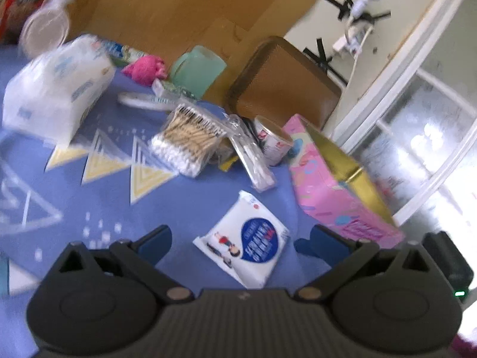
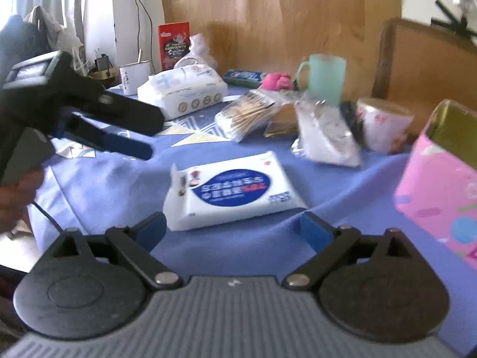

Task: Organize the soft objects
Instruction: 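Regrasp the wet-wipes pack with the right tool and drop it into the tin, then grasp the clear smiley keychain bag with the right tool and pull it closer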

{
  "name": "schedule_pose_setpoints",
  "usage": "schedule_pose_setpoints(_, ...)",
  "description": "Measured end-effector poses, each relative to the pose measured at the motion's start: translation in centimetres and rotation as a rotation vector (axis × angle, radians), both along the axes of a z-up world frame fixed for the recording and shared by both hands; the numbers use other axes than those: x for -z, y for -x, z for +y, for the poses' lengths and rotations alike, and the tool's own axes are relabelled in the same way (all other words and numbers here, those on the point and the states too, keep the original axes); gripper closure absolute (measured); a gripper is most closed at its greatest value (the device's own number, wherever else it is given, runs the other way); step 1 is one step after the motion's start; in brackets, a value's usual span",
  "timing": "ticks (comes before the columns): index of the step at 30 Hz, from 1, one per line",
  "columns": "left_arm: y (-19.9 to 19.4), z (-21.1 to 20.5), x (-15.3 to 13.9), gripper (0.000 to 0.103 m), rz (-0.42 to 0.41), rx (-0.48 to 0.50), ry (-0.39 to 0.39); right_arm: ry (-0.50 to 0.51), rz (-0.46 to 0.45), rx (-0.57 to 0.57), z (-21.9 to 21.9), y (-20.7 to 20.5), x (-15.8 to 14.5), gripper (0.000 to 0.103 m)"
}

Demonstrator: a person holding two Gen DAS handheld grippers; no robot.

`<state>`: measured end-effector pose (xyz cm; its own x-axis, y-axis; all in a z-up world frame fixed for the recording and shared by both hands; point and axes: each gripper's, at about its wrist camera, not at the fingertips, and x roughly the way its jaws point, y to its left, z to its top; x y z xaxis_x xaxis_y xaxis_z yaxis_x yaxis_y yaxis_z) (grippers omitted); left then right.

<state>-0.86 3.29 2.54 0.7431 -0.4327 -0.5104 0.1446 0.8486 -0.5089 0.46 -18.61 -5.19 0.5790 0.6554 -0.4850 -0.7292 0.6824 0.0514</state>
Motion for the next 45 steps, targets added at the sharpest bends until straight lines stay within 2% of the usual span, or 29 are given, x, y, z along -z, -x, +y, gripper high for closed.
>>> schedule_pose_setpoints(2,-1.3,-1.0,0.1,0.001,0.004,0.016,-0.059,0.003,-0.009,0.002,0.4,0.6,0.1,0.005)
schedule_pose_setpoints(5,-3.0,-2.3,0.8,0.002,0.025,0.060,-0.097,-0.001,-0.031,-0.006,0.4,1.4,0.1,0.005)
schedule_pose_setpoints(8,-3.9,-3.6,1.3,0.007,0.020,0.091,-0.147,0.008,-0.020,-0.005,0.9,1.6,0.4,0.006)
schedule_pose_setpoints(10,-3.9,-4.3,1.4,0.022,0.028,0.137,-0.123,0.042,-0.021,0.014,1.6,1.4,0.8,0.008)
schedule_pose_setpoints(11,-3.7,-4.5,1.4,0.022,0.035,0.154,-0.099,0.045,-0.031,0.020,1.8,1.3,0.7,0.008)
schedule_pose_setpoints(14,-2.8,-5.2,1.4,0.022,0.040,0.155,-0.102,0.035,-0.064,0.085,1.5,0.9,0.6,0.026)
schedule_pose_setpoints(17,-2.3,-5.1,0.6,0.022,0.030,0.128,-0.077,-0.027,-0.074,0.086,0.5,1.0,0.2,0.029)
schedule_pose_setpoints(19,-2.2,-5.2,-0.5,0.022,-0.002,0.118,-0.066,-0.032,-0.137,0.100,0.1,1.8,-0.2,0.034)
schedule_pose_setpoints(21,-2.6,-5.8,-1.9,0.022,-0.035,0.126,-0.054,-0.030,-0.220,0.127,-0.2,2.7,-0.8,0.036)
schedule_pose_setpoints(24,-3.7,-8.1,-4.2,0.022,-0.097,0.175,-0.068,-0.040,-0.339,0.203,-1.6,3.4,-2.1,0.036)
schedule_pose_setpoints(28,-6.5,-13.0,-6.7,0.021,-0.170,0.269,-0.096,-0.070,-0.415,0.349,-4.9,2.5,-3.8,0.036)
schedule_pose_setpoints(32,-10.1,-18.6,-7.8,0.015,-0.215,0.348,-0.092,-0.053,-0.445,0.508,-8.4,-0.1,-4.2,0.036)
schedule_pose_setpoints(35,-11.6,-20.9,-7.1,0.015,-0.203,0.325,-0.121,0.012,-0.408,0.712,-11.0,-3.4,-3.3,0.034)
schedule_pose_setpoints(36,-11.3,-20.7,-6.7,0.015,-0.192,0.316,-0.118,0.004,-0.372,0.752,-11.9,-4.0,-3.1,0.034)
schedule_pose_setpoints(39,-10.0,-18.4,-5.4,0.015,-0.175,0.308,-0.090,-0.128,-0.294,0.789,-14.9,-3.9,-2.8,0.035)
schedule_pose_setpoints(41,-8.6,-15.9,-4.7,0.013,-0.184,0.275,-0.085,-0.160,-0.292,0.781,-15.0,-3.5,-2.8,0.046)
schedule_pose_setpoints(42,-7.8,-14.5,-4.3,0.011,-0.188,0.248,-0.088,-0.168,-0.298,0.767,-14.8,-3.3,-2.9,0.055)
schedule_pose_setpoints(45,-5.7,-9.8,-3.0,0.011,-0.174,0.138,-0.102,-0.208,-0.300,0.665,-13.2,-2.9,-3.4,0.074)
